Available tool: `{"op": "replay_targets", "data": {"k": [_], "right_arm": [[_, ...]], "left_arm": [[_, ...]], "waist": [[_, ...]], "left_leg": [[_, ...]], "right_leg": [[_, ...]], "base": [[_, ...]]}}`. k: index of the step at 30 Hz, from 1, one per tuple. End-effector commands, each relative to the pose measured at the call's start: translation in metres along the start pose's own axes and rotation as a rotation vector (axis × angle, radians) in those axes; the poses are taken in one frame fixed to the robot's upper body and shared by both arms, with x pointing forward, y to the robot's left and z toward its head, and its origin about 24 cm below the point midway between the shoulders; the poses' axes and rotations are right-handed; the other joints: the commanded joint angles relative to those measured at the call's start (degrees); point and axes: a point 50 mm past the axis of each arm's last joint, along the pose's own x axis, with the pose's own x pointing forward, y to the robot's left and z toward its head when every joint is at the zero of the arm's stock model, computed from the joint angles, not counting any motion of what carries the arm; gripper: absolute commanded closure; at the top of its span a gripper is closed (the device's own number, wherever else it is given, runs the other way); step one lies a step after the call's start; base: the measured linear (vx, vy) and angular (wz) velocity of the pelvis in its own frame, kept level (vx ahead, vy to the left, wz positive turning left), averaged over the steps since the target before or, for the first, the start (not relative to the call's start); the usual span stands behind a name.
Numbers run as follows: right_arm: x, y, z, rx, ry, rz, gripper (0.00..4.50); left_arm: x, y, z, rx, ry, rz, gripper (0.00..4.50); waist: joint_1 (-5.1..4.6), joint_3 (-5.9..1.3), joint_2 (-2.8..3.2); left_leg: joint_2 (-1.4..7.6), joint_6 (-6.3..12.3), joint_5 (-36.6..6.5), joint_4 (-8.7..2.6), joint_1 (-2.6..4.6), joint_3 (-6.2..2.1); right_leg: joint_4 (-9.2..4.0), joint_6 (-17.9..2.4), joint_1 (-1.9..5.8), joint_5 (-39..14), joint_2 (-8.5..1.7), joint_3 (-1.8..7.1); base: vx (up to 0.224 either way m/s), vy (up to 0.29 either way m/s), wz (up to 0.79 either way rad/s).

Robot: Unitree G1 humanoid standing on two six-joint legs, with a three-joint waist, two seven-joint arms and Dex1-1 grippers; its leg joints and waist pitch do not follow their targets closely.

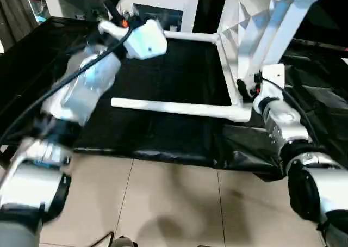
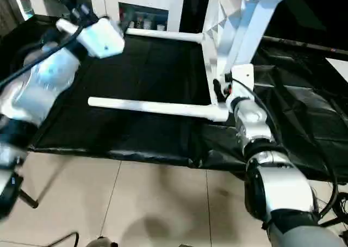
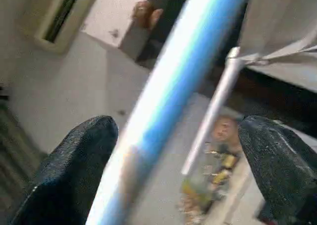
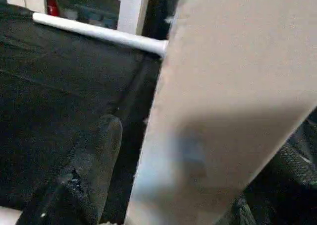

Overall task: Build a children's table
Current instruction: Flip table

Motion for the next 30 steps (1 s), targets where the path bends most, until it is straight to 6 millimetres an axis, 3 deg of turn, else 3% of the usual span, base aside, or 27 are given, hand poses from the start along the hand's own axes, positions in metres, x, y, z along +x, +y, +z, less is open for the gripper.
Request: {"op": "replay_targets", "data": {"k": [1,5,6,14,15,17,19,21,22,30], "right_arm": [[0.002,-0.002,0.010,-0.044,-0.035,0.024,1.39],[0.001,-0.001,0.010,-0.055,-0.052,0.038,1.67],[0.001,0.000,0.009,-0.063,-0.057,0.044,1.76],[-0.003,0.000,0.006,-0.103,-0.091,0.078,2.10],[-0.004,0.000,0.006,-0.114,-0.096,0.081,2.12],[-0.004,-0.001,0.008,-0.142,-0.111,0.075,2.15],[-0.004,-0.002,0.010,-0.149,-0.122,0.067,2.17],[-0.004,-0.004,0.011,-0.166,-0.131,0.045,2.18],[-0.004,-0.006,0.013,-0.171,-0.137,0.033,2.18],[-0.003,-0.017,0.027,-0.206,-0.180,-0.025,2.20]], "left_arm": [[0.010,0.005,0.006,0.047,-0.041,0.003,0.00],[0.019,0.012,0.004,0.100,-0.043,0.022,0.00],[0.021,0.013,0.002,0.120,-0.034,0.023,0.00],[0.026,0.010,-0.016,0.169,0.071,-0.007,0.00],[0.027,0.010,-0.018,0.170,0.087,-0.010,0.00],[0.027,0.007,-0.023,0.163,0.129,-0.034,0.28],[0.026,0.006,-0.025,0.152,0.141,-0.046,0.35],[0.026,0.005,-0.026,0.126,0.144,-0.043,0.62],[0.026,0.005,-0.025,0.107,0.136,-0.039,0.71],[0.021,0.000,-0.024,0.040,0.102,-0.041,1.27]], "waist": [[0.45,-4.47,0.32],[0.46,-4.42,0.26],[0.52,-4.51,0.66],[0.48,-4.54,0.40],[0.43,-4.59,0.68],[0.62,-4.55,0.63],[0.67,-4.60,1.02],[0.82,-4.53,0.89],[0.93,-4.50,1.20],[1.24,-4.39,1.23]], "left_leg": [[2.70,1.47,-1.49,-3.55,1.44,-0.55],[2.69,1.72,-1.09,-3.54,1.34,-0.56],[2.66,1.68,-1.15,-3.48,1.37,-0.60],[2.59,2.14,-0.86,-3.44,1.25,-0.66],[2.62,2.19,-1.02,-3.39,1.27,-0.67],[2.71,2.42,-0.81,-3.40,1.39,-0.66],[2.71,2.38,-0.71,-3.33,1.44,-0.68],[2.67,2.53,-0.91,-3.31,1.45,-0.59],[2.71,2.55,-1.19,-3.33,1.39,-0.63],[2.78,2.52,-1.30,-3.39,1.32,-0.62]], "right_leg": [[-2.59,-15.14,3.01,6.10,-4.48,1.93],[-2.59,-15.50,3.08,6.98,-4.56,1.90],[-2.52,-15.56,3.09,7.24,-4.54,1.88],[-2.50,-16.22,3.34,8.92,-4.63,1.83],[-2.49,-16.50,3.27,9.36,-4.54,1.81],[-2.44,-16.95,3.26,9.88,-4.61,1.78],[-2.39,-17.30,3.24,10.88,-4.59,1.77],[-2.43,-17.64,3.27,10.71,-4.62,1.78],[-2.44,-17.68,3.28,10.37,-4.71,1.79],[-2.44,-17.35,3.31,9.53,-4.76,1.74]], "base": [[0.000,0.000,0.00],[0.000,0.000,0.00],[0.000,0.000,0.00],[0.000,0.000,0.00],[0.000,0.000,0.00],[0.000,0.000,0.00],[0.000,0.000,0.00],[0.000,0.000,0.00],[0.000,0.000,0.00],[0.000,0.000,0.00]]}}
